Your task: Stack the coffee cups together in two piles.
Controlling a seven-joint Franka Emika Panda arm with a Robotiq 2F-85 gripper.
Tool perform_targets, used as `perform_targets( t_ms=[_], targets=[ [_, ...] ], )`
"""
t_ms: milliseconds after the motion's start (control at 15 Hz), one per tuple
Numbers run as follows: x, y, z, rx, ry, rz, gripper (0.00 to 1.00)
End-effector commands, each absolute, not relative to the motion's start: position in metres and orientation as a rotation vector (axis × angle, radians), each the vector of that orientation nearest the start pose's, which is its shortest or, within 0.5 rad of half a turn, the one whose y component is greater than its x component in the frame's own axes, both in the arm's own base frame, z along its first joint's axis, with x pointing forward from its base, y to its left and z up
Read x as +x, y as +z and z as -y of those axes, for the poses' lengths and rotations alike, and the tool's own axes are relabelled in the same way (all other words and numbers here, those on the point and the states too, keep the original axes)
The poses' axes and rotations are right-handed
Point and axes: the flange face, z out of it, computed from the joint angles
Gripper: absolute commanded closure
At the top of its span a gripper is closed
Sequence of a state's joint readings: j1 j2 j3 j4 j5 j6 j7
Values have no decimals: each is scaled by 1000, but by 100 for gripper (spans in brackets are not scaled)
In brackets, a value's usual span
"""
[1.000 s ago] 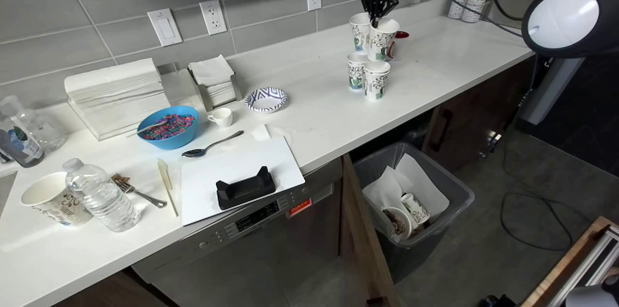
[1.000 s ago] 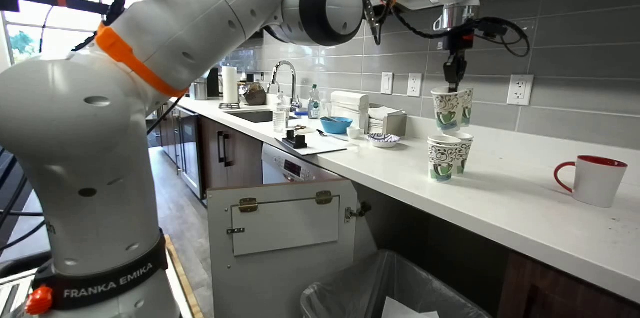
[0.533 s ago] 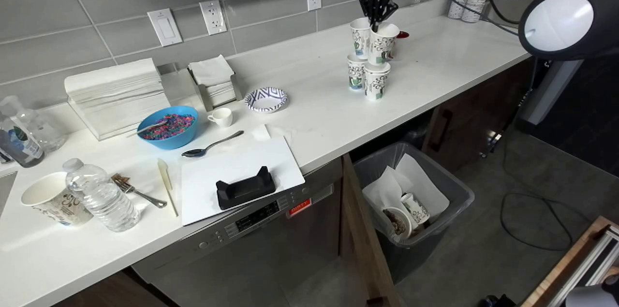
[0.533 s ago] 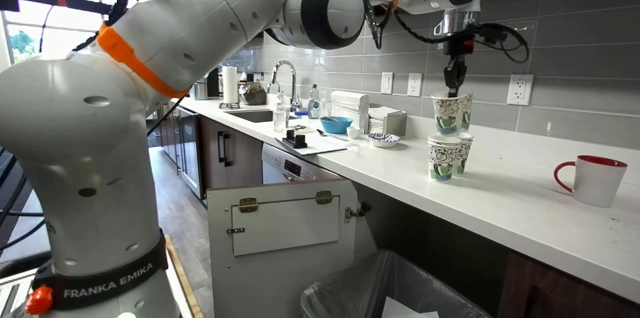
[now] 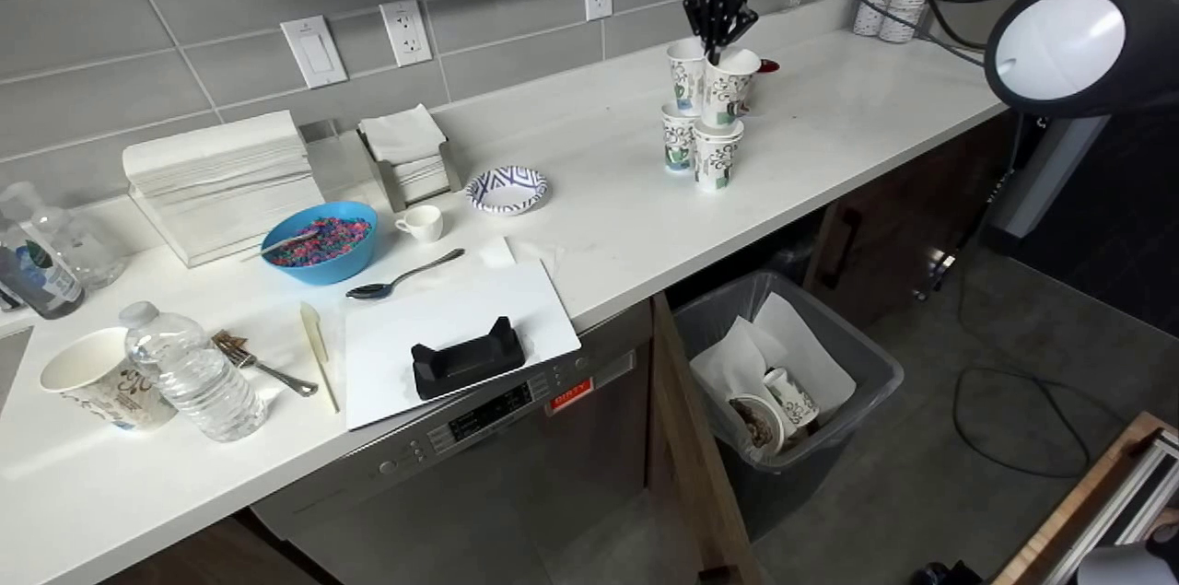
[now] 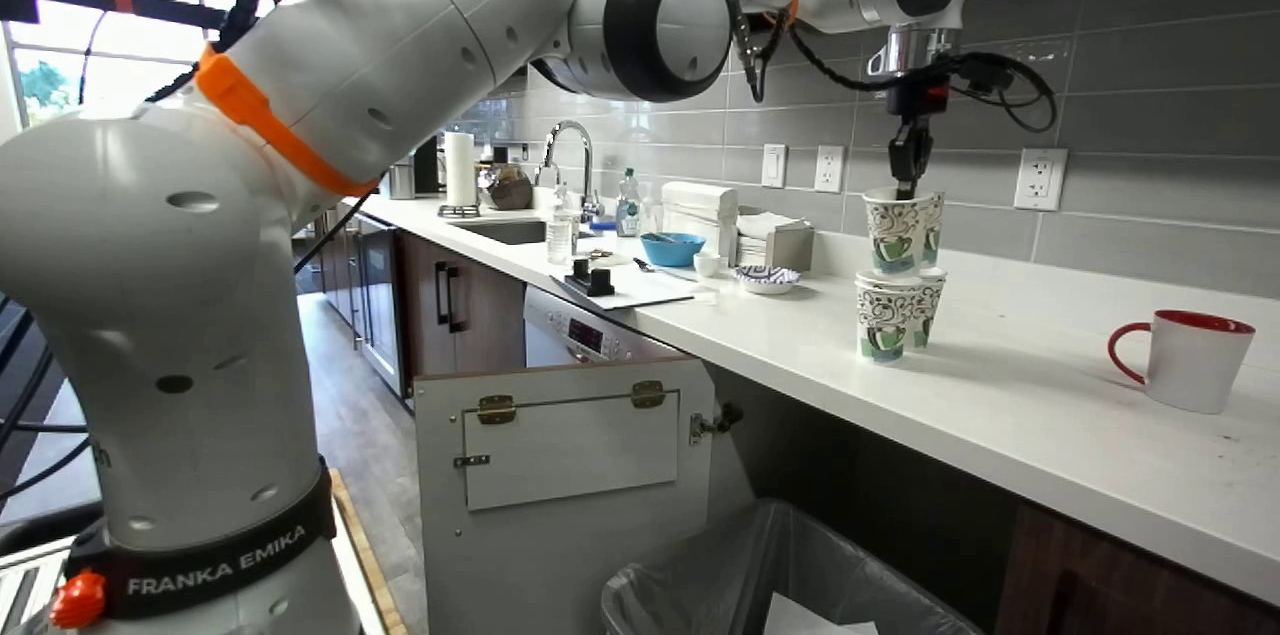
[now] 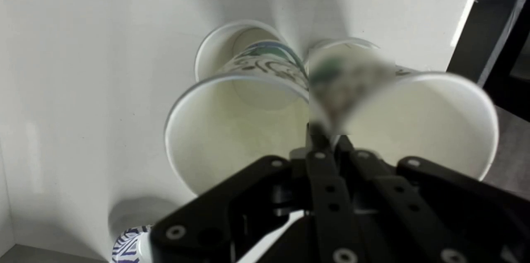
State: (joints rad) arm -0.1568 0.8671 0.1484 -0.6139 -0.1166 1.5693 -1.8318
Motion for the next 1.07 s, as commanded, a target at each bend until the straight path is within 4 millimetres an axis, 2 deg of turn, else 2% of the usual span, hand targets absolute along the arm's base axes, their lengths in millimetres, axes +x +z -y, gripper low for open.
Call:
perform_targets(
  t_ms=[0, 1000],
  targets=[
    [763, 491, 79, 1934, 99, -2391, 99],
    [767, 488, 82, 1946, 142, -2376, 99]
  ],
)
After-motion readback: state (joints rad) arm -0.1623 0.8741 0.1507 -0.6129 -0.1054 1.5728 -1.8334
